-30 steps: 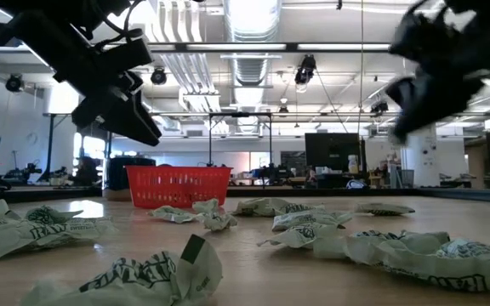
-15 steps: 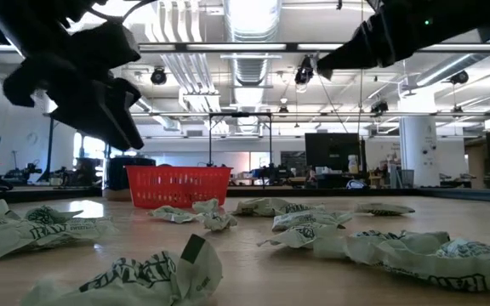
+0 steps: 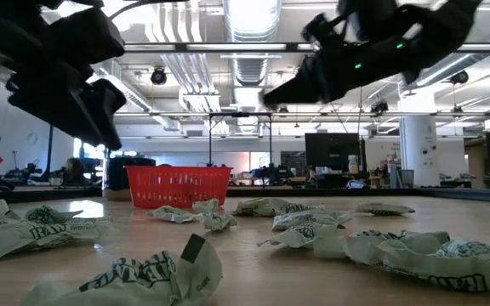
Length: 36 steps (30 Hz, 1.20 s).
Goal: Pick and place items into bin
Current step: Put the green stevia packet into the red bin
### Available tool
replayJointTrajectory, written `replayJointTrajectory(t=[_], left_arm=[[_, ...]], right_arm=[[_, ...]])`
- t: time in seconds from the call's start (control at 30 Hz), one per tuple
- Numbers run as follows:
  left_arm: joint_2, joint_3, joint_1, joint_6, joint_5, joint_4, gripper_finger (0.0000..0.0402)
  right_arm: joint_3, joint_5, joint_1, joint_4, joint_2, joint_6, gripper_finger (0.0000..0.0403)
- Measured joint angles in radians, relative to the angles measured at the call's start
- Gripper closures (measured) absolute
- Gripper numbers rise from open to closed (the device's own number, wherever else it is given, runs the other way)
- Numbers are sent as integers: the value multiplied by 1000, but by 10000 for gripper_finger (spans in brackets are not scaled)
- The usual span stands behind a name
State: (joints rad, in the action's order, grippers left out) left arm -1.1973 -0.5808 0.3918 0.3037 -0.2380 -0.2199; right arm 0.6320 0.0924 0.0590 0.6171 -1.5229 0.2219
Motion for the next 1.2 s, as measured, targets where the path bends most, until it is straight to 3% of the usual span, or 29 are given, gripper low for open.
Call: replayJointTrajectory(t=[0.27, 0.53, 0.97, 1.2], left_arm=[[0, 2, 90, 188, 73, -9, 244], [0, 2, 165, 301, 74, -16, 244], [-3, 16, 186, 419, 84, -62, 244], [-19, 18, 220, 488, 106, -59, 244]], right_arm=[[247, -68, 43, -22, -276, 50, 394], [433, -70, 89, -177, -414, 28, 392], [514, -75, 99, -309, -426, 67, 277], [441, -75, 94, -332, -346, 101, 260]])
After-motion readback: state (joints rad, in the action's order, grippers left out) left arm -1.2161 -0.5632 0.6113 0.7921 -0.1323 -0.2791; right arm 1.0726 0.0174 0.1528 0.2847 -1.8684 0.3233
